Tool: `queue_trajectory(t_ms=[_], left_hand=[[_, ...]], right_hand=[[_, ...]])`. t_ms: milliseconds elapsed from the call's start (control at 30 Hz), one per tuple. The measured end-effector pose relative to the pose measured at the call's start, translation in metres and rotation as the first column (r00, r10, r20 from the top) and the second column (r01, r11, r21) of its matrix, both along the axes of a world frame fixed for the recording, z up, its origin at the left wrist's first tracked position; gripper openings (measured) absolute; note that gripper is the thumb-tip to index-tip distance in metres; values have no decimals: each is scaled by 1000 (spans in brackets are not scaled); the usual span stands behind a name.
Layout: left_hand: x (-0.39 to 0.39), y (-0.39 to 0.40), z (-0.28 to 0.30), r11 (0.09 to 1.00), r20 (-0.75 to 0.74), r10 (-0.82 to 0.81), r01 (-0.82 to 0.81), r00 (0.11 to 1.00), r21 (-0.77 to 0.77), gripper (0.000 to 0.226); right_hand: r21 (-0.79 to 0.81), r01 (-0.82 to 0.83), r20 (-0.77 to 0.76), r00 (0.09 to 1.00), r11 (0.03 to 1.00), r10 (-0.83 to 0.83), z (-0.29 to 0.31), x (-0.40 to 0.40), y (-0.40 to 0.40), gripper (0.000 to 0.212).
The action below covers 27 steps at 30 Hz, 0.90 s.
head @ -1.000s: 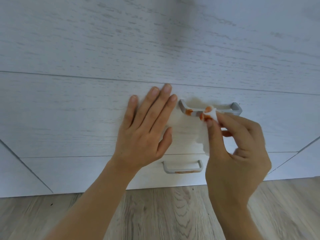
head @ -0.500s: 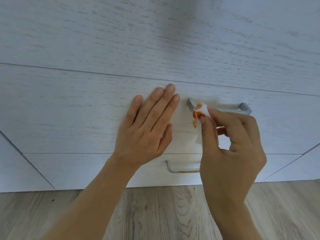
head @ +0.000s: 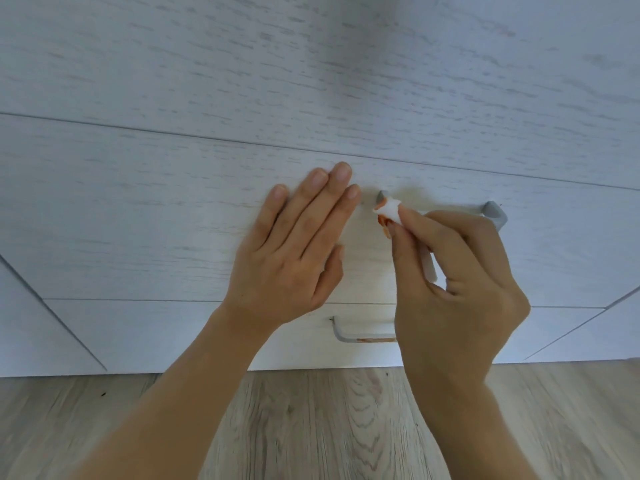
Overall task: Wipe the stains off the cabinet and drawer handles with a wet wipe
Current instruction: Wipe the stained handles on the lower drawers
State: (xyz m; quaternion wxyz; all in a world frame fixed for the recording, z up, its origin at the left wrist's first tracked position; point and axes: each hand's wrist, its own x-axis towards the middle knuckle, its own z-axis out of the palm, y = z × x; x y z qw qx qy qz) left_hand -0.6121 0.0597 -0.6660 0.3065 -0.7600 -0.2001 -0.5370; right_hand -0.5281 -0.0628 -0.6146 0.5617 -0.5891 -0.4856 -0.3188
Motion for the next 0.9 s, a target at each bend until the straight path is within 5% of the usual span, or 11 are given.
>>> queue_trajectory(t_ms=[900], left_hand=[[-1,2,-4,998,14,48,-48,999,36,64]], right_hand=[[15,48,153,987,999,-50,-9,0,9,9]])
